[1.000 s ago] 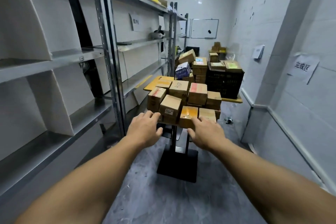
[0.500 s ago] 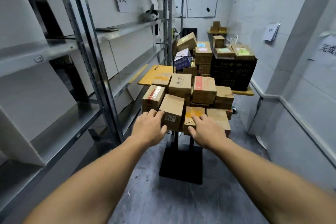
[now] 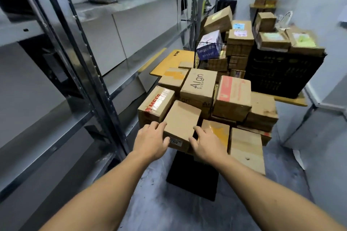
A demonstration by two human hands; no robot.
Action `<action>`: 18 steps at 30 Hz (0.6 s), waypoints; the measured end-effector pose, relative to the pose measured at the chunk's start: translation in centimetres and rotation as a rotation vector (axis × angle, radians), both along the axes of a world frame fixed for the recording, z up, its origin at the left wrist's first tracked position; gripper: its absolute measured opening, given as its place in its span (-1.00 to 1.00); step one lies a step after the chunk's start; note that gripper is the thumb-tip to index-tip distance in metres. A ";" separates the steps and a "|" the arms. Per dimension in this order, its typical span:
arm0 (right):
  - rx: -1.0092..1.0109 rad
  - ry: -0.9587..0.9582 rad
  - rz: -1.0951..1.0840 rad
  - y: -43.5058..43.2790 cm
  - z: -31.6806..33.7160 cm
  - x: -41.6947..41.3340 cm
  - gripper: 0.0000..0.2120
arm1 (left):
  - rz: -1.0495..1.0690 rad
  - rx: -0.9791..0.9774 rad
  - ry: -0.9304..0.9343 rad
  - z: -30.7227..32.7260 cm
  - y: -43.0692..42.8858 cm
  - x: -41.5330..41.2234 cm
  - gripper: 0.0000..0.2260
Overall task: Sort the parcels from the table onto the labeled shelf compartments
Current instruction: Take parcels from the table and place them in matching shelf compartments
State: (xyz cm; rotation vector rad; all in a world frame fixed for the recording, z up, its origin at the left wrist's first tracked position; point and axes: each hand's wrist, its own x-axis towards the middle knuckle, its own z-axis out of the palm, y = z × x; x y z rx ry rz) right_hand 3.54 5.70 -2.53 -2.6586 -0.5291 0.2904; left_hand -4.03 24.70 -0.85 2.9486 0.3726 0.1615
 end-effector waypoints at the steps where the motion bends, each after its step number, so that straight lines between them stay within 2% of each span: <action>1: 0.014 0.013 0.005 0.3 -0.6 1.1 -0.50 | 0.020 -0.010 0.007 -0.5 0.0 0.8 -0.48; 9: 0.218 0.170 -0.014 2.1 -4.4 3.9 -0.49 | 0.098 -0.097 0.036 -4.3 0.5 3.3 -0.57; 18: 0.482 0.251 -0.210 3.3 -4.7 4.2 -0.55 | 0.095 -0.424 -0.032 -5.2 0.3 3.3 -0.52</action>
